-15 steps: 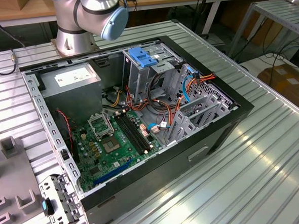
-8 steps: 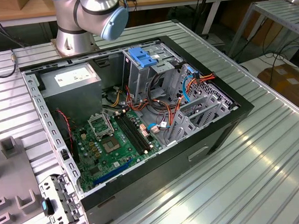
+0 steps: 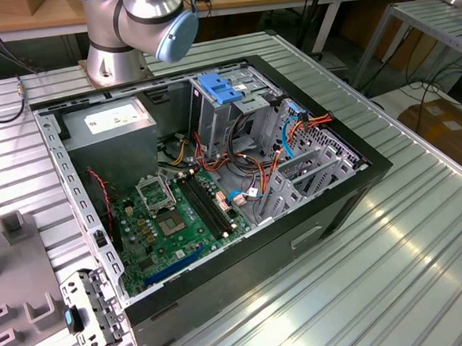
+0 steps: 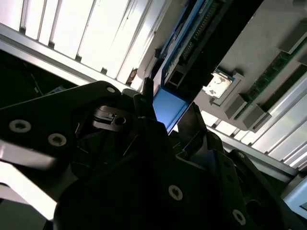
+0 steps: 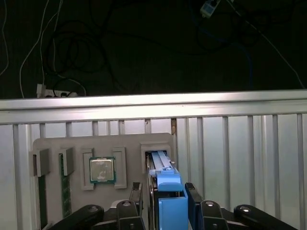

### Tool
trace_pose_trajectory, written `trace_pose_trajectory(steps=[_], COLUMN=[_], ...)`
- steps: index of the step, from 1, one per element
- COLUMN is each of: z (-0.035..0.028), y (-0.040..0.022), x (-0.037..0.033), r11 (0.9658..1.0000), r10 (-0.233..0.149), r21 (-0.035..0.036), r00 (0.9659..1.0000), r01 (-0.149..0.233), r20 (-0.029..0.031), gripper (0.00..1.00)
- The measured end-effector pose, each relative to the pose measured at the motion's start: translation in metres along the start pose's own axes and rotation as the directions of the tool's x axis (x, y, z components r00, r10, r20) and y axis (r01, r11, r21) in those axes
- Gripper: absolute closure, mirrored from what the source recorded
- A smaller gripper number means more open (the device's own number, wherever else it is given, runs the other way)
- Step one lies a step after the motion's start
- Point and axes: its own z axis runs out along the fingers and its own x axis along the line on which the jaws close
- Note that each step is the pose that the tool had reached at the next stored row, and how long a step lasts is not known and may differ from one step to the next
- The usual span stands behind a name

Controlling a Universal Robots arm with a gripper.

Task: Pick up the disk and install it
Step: 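Pick up the disk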

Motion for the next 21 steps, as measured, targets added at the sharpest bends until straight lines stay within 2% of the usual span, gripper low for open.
trace_pose_trajectory(steps=[7, 21], z=[0.0078, 0.0109], y=[-0.0018, -0.0019], x=[-0.0001, -0.0008], r11=[1.0, 1.0], r10=[0.0, 0.0], r21=[0.0002, 0.0], r00=[1.0, 1.0], r01=[0.0, 0.0], r20=[0.0002, 0.0019], gripper=[0.52, 0.52])
